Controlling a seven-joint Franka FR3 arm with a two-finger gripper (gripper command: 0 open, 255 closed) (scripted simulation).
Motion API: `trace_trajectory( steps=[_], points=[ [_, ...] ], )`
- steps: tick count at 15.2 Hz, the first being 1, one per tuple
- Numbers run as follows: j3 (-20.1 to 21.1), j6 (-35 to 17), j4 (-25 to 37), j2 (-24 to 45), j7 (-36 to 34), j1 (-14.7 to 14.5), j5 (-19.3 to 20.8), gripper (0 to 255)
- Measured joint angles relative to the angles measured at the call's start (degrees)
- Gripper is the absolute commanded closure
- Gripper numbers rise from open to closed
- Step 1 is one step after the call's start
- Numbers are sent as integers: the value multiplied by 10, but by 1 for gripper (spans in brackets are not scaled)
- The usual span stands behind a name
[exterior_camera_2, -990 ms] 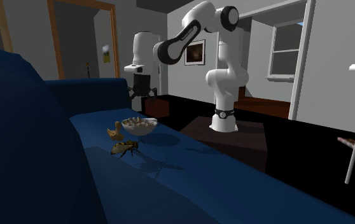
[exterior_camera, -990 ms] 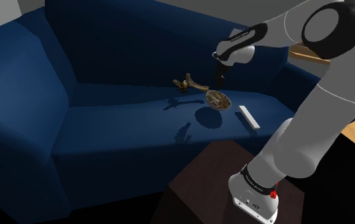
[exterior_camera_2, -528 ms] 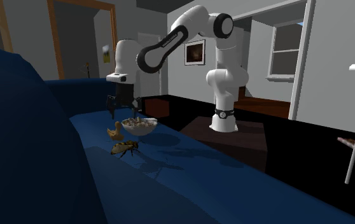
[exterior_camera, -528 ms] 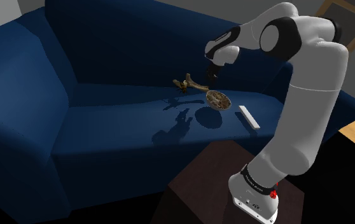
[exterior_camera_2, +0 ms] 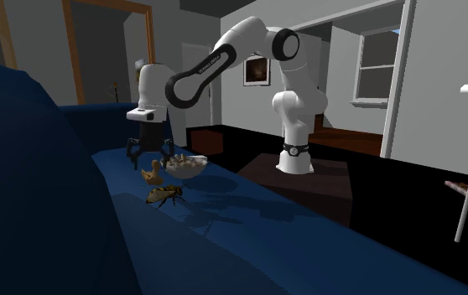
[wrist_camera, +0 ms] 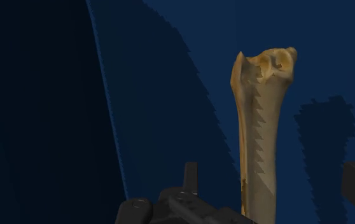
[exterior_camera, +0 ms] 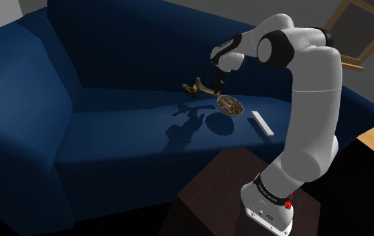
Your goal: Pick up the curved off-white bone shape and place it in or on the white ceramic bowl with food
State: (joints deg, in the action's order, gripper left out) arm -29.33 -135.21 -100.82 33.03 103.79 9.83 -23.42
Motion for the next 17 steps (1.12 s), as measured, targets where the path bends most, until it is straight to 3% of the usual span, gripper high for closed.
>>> trace_trajectory(
  steps=[9, 10, 17],
  points=[
    [10, -17, 3, 20, 5, 6, -12, 0],
    [10, -17, 3, 20, 5, 6, -12, 255],
    [10, -17, 3, 20, 5, 6, -12, 255]
  ],
)
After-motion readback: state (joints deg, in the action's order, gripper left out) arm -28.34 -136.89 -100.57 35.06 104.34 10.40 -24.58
